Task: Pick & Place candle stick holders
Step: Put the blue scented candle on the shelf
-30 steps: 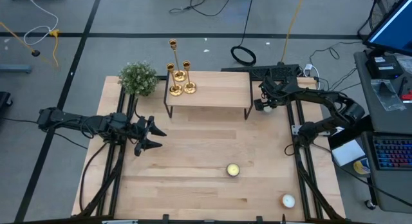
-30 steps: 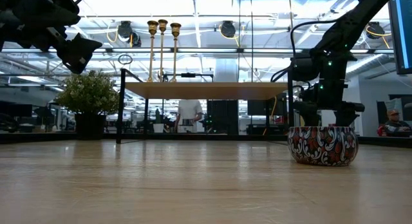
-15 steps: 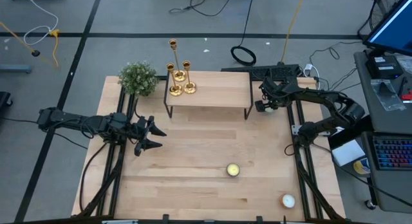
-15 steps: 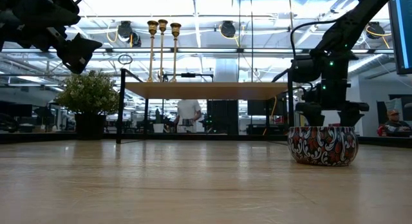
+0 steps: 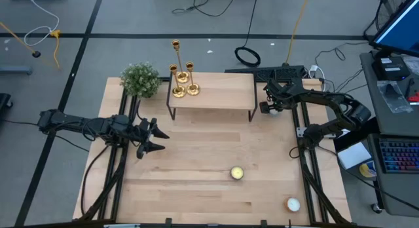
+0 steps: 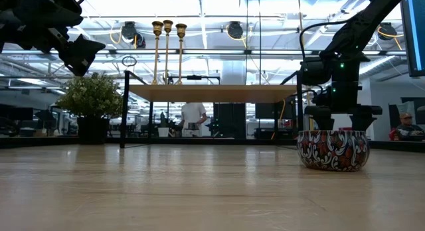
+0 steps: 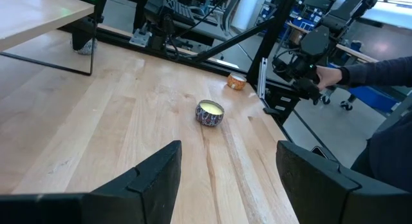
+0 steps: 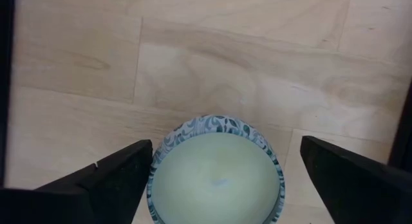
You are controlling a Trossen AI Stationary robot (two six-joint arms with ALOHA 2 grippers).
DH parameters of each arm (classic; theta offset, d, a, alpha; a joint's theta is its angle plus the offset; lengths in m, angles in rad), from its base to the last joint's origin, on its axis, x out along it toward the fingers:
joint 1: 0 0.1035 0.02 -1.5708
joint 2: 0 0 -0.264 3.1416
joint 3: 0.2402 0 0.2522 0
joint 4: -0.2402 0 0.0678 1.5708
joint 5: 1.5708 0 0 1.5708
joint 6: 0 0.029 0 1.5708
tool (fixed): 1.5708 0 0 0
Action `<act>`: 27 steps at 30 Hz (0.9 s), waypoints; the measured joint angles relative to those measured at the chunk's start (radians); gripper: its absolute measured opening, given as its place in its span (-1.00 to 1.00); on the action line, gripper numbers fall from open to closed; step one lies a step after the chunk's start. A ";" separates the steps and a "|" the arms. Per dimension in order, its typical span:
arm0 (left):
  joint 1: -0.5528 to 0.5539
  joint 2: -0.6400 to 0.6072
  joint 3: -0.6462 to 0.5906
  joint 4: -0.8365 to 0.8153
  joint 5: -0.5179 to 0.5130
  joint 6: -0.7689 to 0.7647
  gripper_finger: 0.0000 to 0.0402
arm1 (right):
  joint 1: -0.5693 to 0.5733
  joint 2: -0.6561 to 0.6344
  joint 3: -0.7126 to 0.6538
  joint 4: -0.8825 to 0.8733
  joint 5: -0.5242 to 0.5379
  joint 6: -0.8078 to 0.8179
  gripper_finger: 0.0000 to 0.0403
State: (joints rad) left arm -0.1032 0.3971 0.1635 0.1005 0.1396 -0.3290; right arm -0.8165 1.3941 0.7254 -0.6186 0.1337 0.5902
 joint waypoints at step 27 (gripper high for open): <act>0.000 0.000 0.000 0.000 0.000 -0.001 0.26 | 0.000 0.000 0.000 -0.007 0.021 0.028 0.38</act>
State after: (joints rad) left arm -0.1032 0.3973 0.1635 0.1005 0.1398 -0.3298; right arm -0.8162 1.3937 0.7258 -0.6258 0.1547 0.6178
